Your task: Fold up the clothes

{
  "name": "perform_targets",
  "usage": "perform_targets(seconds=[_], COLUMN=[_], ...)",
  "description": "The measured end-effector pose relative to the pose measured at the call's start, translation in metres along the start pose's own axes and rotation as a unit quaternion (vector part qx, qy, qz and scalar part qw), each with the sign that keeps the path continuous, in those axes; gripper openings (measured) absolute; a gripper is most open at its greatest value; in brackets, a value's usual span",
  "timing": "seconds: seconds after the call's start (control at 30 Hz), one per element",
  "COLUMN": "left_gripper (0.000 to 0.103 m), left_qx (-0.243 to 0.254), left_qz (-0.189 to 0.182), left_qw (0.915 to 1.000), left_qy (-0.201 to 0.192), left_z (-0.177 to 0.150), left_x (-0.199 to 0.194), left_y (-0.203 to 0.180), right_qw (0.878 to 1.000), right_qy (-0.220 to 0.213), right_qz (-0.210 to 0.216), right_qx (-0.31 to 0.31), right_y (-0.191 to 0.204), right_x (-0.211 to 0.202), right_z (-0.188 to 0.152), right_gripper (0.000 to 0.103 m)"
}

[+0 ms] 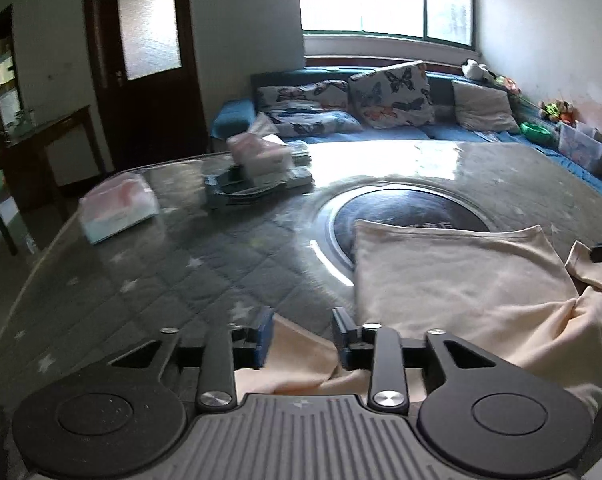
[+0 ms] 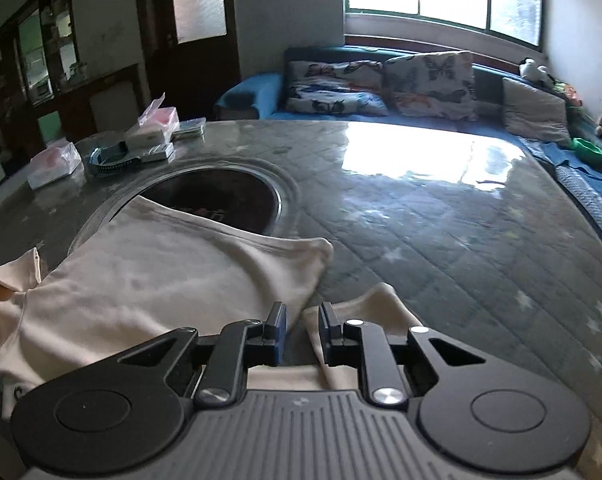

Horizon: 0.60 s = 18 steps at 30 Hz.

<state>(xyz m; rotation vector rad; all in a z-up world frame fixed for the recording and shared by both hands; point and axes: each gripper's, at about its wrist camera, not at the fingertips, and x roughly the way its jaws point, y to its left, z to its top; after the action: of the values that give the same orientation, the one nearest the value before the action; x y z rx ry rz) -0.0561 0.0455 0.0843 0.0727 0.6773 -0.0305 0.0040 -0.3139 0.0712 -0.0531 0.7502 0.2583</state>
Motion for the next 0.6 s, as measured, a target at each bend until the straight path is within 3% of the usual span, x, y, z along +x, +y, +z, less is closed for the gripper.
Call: perform_targets(seconds=[0.1,0.23,0.6], left_gripper=[0.045,0.049,0.049], left_qx=[0.013,0.025,0.049], left_qz=[-0.008,-0.013,-0.015], left_qw=[0.9998,0.9994,0.9968], left_qy=[0.010,0.022,0.062], left_z=[0.008,0.019,0.028], left_x=[0.021,0.049,0.116], left_y=[-0.012,-0.025,-0.043], right_qw=[1.000,1.000,0.999], right_qy=[0.009,0.021,0.050], right_qz=[0.003,0.005,0.004], right_qx=[-0.002,-0.001,0.015], right_y=[0.004,0.005,-0.005], right_x=[0.018,0.040,0.089], right_z=[0.009,0.017,0.030], right_gripper=[0.028,0.032,0.031])
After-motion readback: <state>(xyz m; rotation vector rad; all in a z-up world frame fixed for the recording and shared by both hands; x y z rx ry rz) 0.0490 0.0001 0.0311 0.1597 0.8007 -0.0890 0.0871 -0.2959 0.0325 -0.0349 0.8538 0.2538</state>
